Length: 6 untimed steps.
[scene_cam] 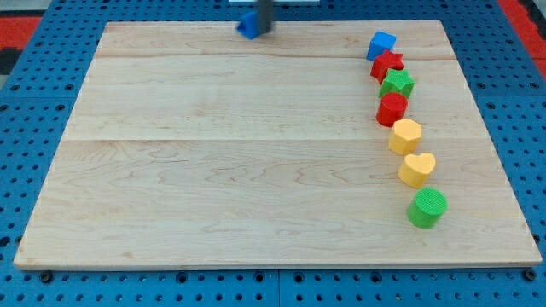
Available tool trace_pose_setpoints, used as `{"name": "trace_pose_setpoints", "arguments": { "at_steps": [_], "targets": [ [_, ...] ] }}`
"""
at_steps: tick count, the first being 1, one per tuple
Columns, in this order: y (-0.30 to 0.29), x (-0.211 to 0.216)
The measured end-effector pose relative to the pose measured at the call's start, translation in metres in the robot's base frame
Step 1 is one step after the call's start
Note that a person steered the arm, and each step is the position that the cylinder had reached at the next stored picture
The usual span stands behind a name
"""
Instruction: Point your arm at the top left corner of the board
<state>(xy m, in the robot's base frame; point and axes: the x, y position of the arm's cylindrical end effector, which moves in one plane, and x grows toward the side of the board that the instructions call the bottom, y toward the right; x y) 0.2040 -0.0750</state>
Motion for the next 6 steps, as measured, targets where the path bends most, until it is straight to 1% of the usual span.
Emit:
{"name": "trace_pose_setpoints", "arguments": {
  "at_steps": [1,2,3,4,5,6],
  "targets": [
    [0.026,0.033],
    [-0.056,0.053],
    [-0.177,0.035],
    [-0.187,-0.012],
    [-0.176,-0.012],
    [-0.131,-0.012]
  ]
}}
